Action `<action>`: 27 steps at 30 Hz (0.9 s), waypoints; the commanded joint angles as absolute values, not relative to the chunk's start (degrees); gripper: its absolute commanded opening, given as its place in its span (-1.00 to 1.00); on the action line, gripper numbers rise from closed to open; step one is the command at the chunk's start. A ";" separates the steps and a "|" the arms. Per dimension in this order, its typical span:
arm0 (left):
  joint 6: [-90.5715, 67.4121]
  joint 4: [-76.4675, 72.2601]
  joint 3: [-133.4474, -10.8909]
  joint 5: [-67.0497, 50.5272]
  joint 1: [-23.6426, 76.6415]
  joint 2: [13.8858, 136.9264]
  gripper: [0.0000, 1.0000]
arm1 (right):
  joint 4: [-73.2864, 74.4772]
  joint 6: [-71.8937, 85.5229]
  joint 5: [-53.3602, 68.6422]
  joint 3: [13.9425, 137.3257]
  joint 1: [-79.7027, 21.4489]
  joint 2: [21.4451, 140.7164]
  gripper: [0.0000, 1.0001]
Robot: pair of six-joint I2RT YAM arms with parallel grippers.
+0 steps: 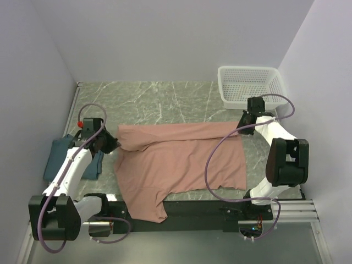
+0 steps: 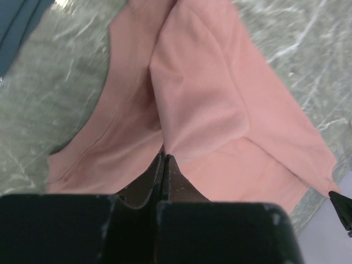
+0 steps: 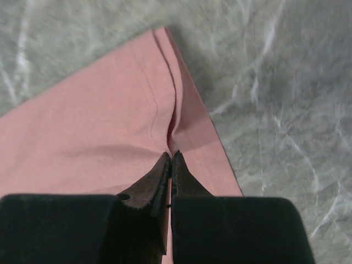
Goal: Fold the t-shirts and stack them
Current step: Fold the tshirt
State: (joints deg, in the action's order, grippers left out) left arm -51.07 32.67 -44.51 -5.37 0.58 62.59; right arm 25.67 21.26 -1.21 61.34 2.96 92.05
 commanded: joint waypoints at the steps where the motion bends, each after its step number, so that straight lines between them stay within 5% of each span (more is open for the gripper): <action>1: -54.14 29.62 -41.24 -6.94 0.26 60.73 -0.99 | 23.91 23.73 -3.78 58.72 3.95 90.96 -1.00; 11: -55.02 29.53 -36.92 -4.49 0.26 59.94 -0.99 | 23.20 24.34 -4.13 57.04 4.13 95.36 -0.95; 12: -54.76 29.62 -36.74 -4.13 0.35 60.12 -0.96 | 23.20 24.69 -4.22 56.95 4.04 95.45 -0.92; 14: -54.76 29.36 -36.13 -4.39 0.35 60.38 -0.91 | 23.81 25.13 -4.92 56.95 4.04 95.27 -0.55; 16: -55.02 29.27 -35.42 -4.92 0.35 60.29 -0.67 | 24.43 25.31 -5.01 57.04 4.13 94.05 -0.22; 18: -55.11 30.05 -34.98 -5.18 0.35 59.07 -0.41 | 24.78 25.58 -4.31 56.95 3.87 91.34 -0.10; 21: -54.32 33.04 -35.42 -3.97 0.35 55.48 0.34 | 24.79 26.63 -3.43 56.78 2.99 86.60 -0.01; 24: -53.70 35.67 -37.17 -1.76 0.35 52.31 0.63 | 23.04 27.51 -2.03 55.81 0.97 82.11 0.05; 27: -51.69 35.16 -39.19 2.35 0.26 53.08 0.64 | 17.68 29.08 4.38 52.92 0.53 79.46 0.08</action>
